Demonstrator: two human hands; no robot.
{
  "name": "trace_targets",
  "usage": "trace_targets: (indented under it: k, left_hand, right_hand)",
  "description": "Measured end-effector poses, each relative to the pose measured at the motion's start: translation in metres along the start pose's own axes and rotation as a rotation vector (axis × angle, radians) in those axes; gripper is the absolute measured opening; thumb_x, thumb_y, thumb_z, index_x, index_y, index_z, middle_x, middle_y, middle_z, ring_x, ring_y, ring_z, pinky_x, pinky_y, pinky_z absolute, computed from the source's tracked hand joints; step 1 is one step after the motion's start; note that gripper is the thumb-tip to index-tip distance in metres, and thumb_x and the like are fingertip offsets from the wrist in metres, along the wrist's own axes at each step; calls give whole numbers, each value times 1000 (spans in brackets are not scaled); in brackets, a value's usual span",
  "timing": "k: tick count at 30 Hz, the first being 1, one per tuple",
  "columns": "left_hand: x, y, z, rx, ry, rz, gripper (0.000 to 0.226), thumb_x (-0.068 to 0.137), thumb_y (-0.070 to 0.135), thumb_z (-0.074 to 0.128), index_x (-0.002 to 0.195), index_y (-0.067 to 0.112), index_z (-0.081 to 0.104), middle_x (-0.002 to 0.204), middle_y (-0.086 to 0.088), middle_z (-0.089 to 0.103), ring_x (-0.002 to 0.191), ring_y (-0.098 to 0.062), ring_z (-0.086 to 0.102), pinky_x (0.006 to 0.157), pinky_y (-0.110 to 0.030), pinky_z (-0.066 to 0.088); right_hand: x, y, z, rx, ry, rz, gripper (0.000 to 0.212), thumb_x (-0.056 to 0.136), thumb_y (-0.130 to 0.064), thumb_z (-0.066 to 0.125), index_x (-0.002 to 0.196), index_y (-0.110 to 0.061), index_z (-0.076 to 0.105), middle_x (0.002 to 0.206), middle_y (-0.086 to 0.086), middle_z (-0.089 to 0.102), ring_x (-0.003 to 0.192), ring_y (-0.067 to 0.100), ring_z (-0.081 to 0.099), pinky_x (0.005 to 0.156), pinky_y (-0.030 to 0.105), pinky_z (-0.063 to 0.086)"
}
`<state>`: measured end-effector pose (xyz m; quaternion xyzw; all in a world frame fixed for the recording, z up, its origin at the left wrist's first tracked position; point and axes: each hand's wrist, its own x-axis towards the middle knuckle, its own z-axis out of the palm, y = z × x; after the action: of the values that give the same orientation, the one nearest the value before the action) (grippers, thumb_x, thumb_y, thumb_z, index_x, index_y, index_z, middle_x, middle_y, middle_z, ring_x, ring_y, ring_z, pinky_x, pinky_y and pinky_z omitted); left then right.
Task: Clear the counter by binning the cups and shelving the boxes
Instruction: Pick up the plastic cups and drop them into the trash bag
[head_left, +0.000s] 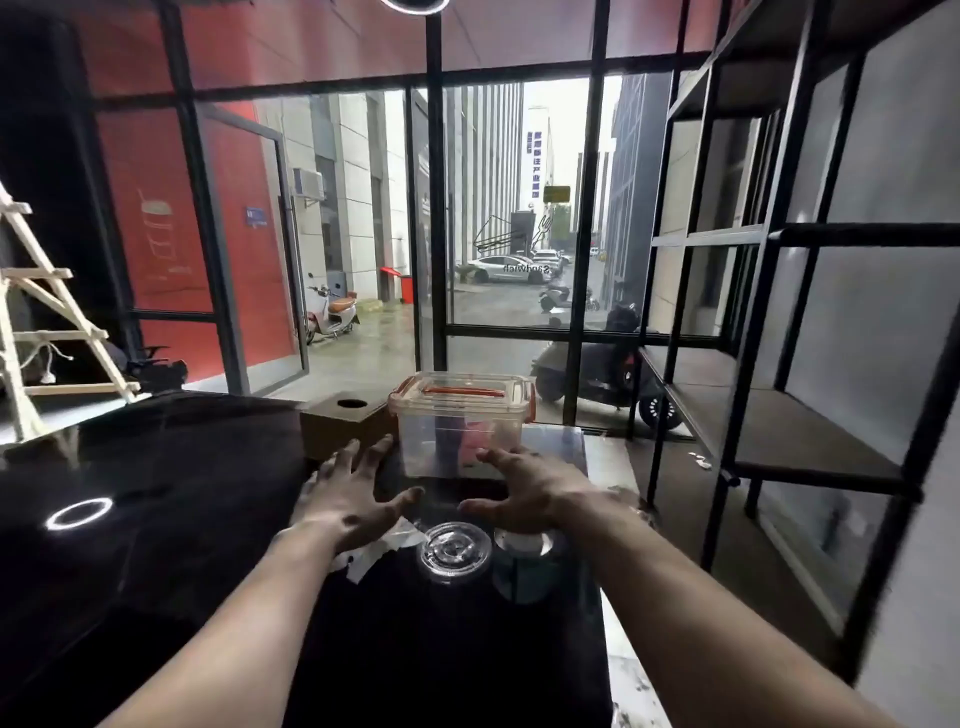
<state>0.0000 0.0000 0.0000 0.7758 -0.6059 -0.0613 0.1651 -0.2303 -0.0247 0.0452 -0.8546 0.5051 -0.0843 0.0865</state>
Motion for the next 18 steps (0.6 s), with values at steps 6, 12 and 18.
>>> trace_targets:
  k: [6,12,18]
  left_hand:
    - [-1,-7,23,-47,-122,-60,90,76,76,52,156,46,23,164,-5,28,148,-31,34,118,-45,31]
    - [-7,-13,34,42,-118,-29,52,83,50,62,134,41,54,133,-1,60,124,-25,57,100,-39,48]
    - [-3,2,26,-140,31,33,23,90,27,55,110,32,64,112,1,73,98,-25,71,90,-40,56]
  right_hand:
    - [-5,4,15,71,-228,88,80,69,-71,74,137,-34,56,138,4,57,121,25,57,104,41,50]
    - [-1,6,18,20,-250,84,73,61,-41,88,129,-35,61,129,5,58,114,28,61,96,36,54]
    - [0,13,14,-7,-213,49,60,70,-23,88,125,-23,64,110,4,54,113,28,59,79,29,48]
